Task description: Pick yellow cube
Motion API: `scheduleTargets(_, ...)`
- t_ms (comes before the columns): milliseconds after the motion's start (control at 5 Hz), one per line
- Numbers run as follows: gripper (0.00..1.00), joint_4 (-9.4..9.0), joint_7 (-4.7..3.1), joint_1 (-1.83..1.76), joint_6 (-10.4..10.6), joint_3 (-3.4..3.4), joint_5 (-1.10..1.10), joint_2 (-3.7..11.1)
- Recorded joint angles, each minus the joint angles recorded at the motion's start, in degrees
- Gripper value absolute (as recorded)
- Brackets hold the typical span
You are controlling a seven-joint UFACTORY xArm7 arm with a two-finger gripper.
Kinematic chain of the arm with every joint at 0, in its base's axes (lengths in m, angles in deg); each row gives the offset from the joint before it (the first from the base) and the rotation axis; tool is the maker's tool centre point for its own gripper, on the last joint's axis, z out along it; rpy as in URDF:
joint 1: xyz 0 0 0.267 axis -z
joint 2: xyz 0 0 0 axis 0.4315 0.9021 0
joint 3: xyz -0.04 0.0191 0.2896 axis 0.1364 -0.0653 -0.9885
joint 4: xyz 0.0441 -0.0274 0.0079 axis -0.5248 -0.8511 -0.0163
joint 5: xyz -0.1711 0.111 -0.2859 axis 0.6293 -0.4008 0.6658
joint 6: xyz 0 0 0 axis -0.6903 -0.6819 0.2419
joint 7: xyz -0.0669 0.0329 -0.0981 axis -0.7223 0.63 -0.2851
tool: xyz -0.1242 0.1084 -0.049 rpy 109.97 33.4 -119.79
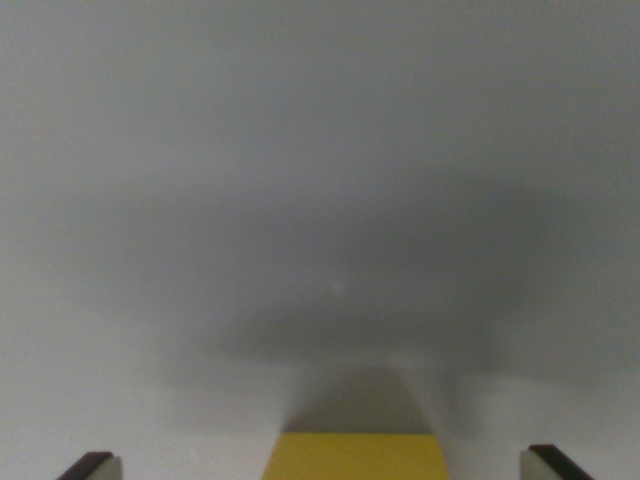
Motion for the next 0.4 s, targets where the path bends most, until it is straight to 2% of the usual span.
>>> scheduleTargets(200, 0.00, -1.25, -0.14, 0.00, 1.4, 0.01, -0.08, 0.23)
scheduleTargets(400, 0.00, -1.25, -0.14, 0.00, 1.4, 0.01, -0.08, 0.23)
